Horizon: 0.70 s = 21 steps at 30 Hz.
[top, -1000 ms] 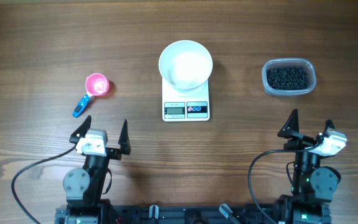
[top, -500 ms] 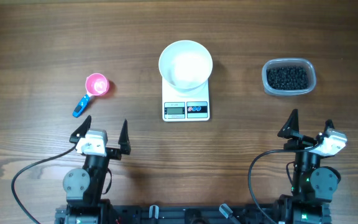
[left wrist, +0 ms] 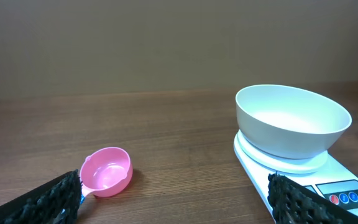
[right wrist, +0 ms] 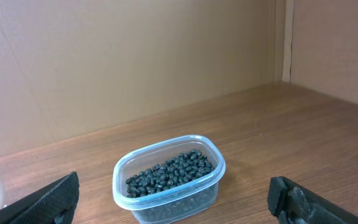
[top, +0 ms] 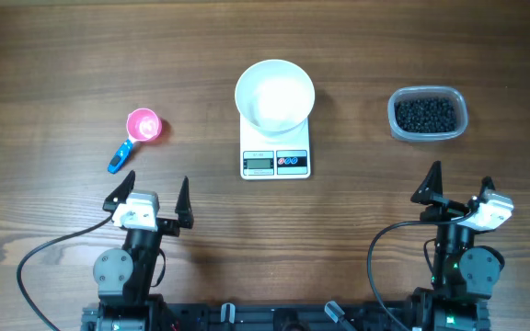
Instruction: Scoop item into bowl and weigh 150g on scale
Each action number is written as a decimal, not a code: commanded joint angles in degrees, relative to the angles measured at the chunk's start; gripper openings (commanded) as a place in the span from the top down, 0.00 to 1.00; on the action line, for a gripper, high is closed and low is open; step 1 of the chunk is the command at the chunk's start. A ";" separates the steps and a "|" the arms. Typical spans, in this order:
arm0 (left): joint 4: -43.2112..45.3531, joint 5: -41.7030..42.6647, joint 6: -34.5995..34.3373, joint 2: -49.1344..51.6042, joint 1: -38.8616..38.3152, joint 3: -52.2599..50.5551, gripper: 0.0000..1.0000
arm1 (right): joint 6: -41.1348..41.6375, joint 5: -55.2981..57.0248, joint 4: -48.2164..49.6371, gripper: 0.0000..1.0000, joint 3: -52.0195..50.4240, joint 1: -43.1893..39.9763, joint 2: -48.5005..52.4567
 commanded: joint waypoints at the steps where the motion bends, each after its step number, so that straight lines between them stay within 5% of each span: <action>1: -0.04 0.31 -0.55 -0.57 0.46 -0.37 0.00 | 0.50 0.94 0.11 0.00 -0.07 0.31 -0.57; 21: -0.04 0.31 -0.55 -0.57 0.46 -0.37 0.00 | 0.50 0.94 0.09 0.00 -0.07 0.31 -0.57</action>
